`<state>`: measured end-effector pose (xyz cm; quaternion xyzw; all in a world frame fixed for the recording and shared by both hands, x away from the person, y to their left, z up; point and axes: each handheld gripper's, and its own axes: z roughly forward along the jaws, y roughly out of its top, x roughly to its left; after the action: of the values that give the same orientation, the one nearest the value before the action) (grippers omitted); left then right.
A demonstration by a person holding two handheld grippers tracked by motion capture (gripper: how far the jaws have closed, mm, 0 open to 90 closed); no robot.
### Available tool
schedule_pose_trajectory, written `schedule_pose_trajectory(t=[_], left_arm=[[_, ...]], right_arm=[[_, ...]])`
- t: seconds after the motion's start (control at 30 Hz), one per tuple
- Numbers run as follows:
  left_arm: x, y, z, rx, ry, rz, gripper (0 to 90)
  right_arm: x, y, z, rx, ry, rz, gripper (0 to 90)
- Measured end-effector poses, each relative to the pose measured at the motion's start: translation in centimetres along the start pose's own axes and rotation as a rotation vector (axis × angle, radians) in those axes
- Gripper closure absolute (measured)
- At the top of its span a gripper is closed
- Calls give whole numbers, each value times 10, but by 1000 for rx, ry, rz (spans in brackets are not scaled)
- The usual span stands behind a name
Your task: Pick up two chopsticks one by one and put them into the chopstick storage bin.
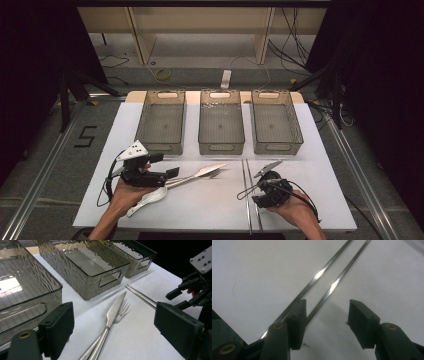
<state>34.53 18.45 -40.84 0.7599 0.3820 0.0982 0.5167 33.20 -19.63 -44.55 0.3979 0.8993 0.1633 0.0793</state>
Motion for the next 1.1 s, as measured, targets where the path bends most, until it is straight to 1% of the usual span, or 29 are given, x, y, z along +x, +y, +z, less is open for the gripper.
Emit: schedule_pose_trajectory(t=[0.03, 0.17, 0.23, 0.33, 0.4, 0.47, 0.53, 0.67, 0.77, 0.9, 1.0, 1.1], left_arm=[[0, 0, 0, 0, 1, 0, 158], [0, -1, 1, 7, 1, 3, 158], [0, -1, 1, 7, 2, 11, 159], [-1, -2, 1, 10, 2, 11, 158], [-1, -2, 2, 13, 1, 8, 158], [-1, -2, 2, 18, 1, 17, 158], [-2, -2, 2, 18, 1, 17, 158], [-2, -3, 3, 19, 2, 19, 158], [-2, -3, 3, 20, 3, 19, 159], [-2, -3, 3, 21, 4, 20, 159], [-2, -3, 3, 24, 5, 26, 158], [-2, -3, 2, 24, 4, 28, 158]], right_arm=[[2, 1, 2, 14, -1, -11, 535], [4, 6, 7, 54, 16, -20, 573], [4, 9, 8, 60, 16, -23, 593], [6, 11, 11, 96, 23, -31, 602], [6, 12, 13, 105, 27, -30, 597], [7, 13, 14, 122, 27, -33, 603], [7, 12, 17, 124, 21, -40, 619], [6, 13, 16, 129, 16, -38, 646], [6, 13, 17, 137, 10, -47, 657], [4, 15, 17, 147, 15, -55, 698], [2, 15, 17, 147, 18, -56, 717], [1, 15, 17, 151, 14, -47, 757]])
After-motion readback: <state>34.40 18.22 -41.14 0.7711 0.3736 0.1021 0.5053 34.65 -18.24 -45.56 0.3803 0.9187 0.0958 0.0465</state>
